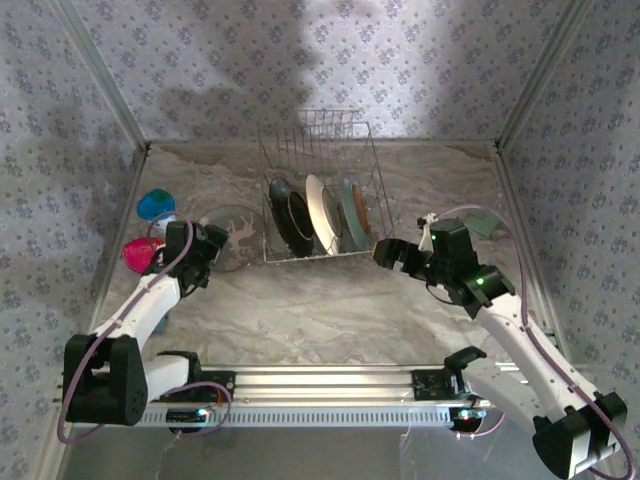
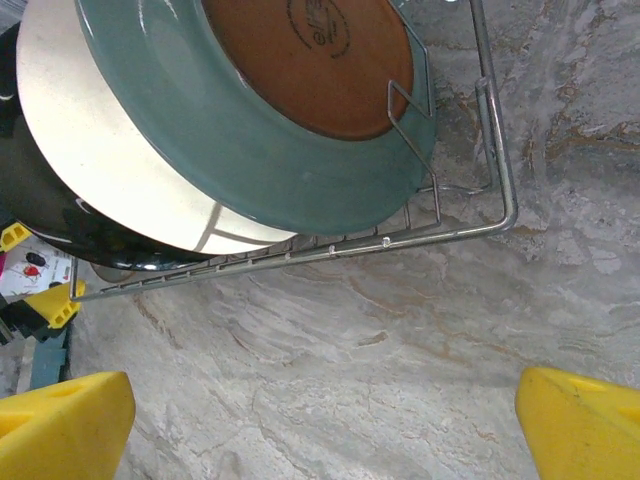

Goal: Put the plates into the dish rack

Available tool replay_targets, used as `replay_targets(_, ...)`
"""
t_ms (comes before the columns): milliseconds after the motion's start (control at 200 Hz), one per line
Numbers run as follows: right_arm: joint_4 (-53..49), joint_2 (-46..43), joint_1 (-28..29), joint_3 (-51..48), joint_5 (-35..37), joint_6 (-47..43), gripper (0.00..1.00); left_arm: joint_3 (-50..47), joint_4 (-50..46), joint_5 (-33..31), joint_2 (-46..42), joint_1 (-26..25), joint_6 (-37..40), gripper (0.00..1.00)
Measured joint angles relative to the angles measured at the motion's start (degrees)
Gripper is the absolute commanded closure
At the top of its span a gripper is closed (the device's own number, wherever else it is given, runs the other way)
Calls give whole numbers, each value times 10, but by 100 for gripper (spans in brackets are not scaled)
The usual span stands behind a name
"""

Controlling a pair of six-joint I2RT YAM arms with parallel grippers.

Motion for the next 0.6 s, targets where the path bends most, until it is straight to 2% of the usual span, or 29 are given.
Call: replay_targets(600,26,7,-5,-21,0,6,2,-38,36,-7,5,-3,-19,2)
